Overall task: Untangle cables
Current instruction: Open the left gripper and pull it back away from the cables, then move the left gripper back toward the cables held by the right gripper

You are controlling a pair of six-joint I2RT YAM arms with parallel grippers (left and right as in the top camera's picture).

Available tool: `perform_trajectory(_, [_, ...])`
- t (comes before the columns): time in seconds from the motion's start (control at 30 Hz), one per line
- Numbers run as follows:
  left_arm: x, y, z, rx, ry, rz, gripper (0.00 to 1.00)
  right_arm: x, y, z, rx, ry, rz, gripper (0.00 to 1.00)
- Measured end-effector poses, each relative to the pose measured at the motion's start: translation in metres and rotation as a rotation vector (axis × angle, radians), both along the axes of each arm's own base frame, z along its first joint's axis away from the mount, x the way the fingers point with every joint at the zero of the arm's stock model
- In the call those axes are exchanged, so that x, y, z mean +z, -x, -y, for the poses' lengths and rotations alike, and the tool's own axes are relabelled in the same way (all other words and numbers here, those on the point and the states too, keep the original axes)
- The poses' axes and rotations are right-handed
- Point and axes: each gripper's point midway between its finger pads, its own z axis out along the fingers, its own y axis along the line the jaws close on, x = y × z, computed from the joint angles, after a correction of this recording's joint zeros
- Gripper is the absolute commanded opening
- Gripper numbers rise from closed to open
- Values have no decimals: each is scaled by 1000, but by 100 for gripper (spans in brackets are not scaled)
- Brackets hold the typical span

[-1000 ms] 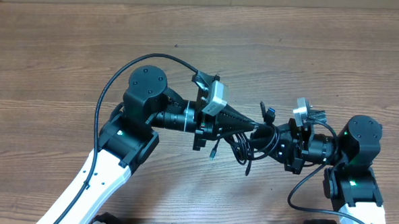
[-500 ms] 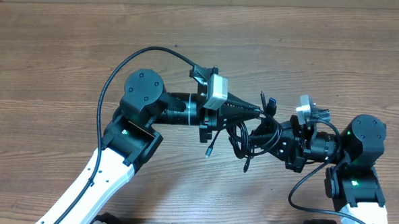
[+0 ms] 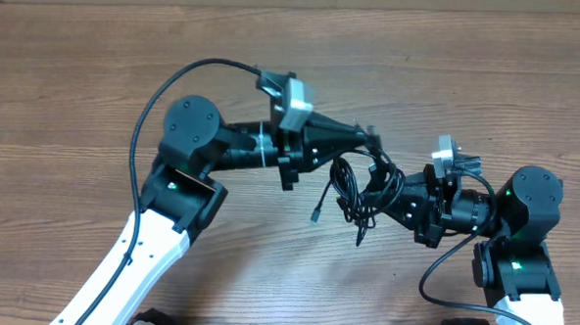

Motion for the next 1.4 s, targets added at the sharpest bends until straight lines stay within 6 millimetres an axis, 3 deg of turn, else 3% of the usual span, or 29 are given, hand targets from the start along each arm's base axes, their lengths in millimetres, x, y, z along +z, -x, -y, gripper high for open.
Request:
perform_trajectory(0.17, [1,-14,-13,45,11,-58,4,-1,-1,0,-8,1,-4,4])
perform_trajectory(0.33, [10,-45,-37,198,44,-77,4,-6,4,-1,22,-1,-31,4])
perform_trajectory(0.5, [-1,-50,-38,215,17,-144,7,-6,5,-1,32,-2,-30,4])
perform_trajectory(0.8, [-4,-12,-29,4,-33,5,17,-15,-4,1,-29,8,-96,4])
perform_trajectory(0.97, [-7,9,-28,-116,-53,112,34,-20,-18,5,-118,13,-152,4])
perform_trajectory(1.03, [-10,17,-29,-158,-60,145,29,-21,-23,7,-154,11,-182,4])
perform_trajectory(1.1, [-14,20,-29,-181,-68,154,30,-23,-28,9,-187,6,-215,4])
perform_trajectory(1.13, [-16,21,-29,-186,-73,159,41,-24,-31,10,-202,4,-234,4])
perform_trajectory(1.2, [-22,20,-29,-180,-86,162,50,-29,-39,12,-238,-4,-296,4])
perform_trajectory(1.3, [-32,14,-28,-143,-113,135,82,-36,-46,13,-262,-12,-368,4])
perform_trajectory(1.4, [-41,11,-23,-114,-142,136,100,-44,-53,14,-279,-14,-423,4])
